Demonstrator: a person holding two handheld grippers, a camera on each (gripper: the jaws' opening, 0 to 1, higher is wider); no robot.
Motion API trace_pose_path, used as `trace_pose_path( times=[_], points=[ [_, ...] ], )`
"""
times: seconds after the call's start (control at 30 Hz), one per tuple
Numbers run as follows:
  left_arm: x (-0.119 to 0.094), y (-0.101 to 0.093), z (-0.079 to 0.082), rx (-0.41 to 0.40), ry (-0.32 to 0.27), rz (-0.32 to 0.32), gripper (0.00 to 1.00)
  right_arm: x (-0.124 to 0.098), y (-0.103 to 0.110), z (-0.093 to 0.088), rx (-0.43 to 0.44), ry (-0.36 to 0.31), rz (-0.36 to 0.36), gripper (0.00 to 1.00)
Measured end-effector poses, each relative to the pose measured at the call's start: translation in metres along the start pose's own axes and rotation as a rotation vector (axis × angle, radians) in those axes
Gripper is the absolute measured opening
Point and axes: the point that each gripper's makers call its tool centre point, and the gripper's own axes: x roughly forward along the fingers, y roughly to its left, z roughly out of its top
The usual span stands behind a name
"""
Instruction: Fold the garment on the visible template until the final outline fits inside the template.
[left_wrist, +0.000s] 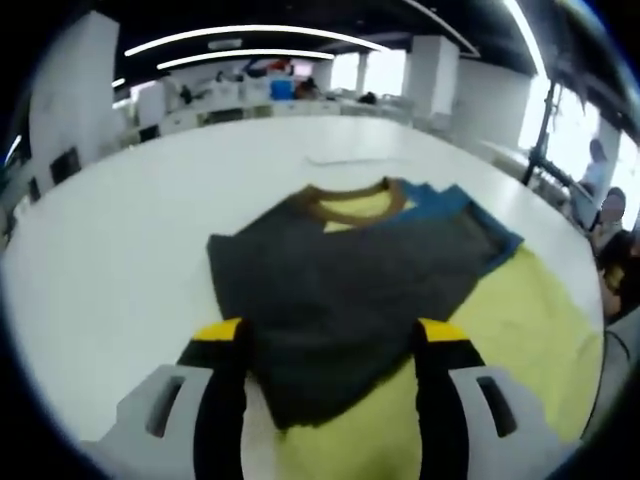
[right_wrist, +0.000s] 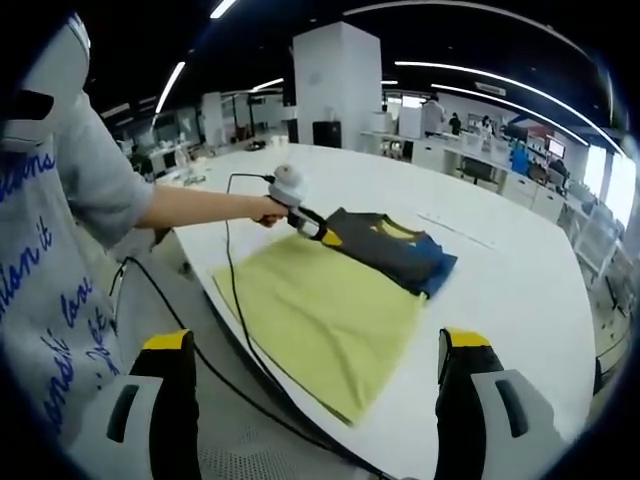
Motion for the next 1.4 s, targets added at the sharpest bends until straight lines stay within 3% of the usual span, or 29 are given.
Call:
trace_pose_path(
  times=[0.23,0.5,1.4],
  points=[
    [-0.009,-0.006,0.013,0.028,-0.028,-0.015,0.67,0.000,0.001,0.002,-0.005,-0.002,-0.004,1.00],
    [-0.022,-0.012,0.015,0.061,-0.030,-0.035,0.72,0.000,0.002,0.006,-0.012,-0.013,-0.006,1.00],
    [-0.085,-0.074,0.026,0.183,-0.040,-0.193,0.97,-0.005,0.000,0.005,-0.013,-0.034,-0.027,1.00]
  ],
)
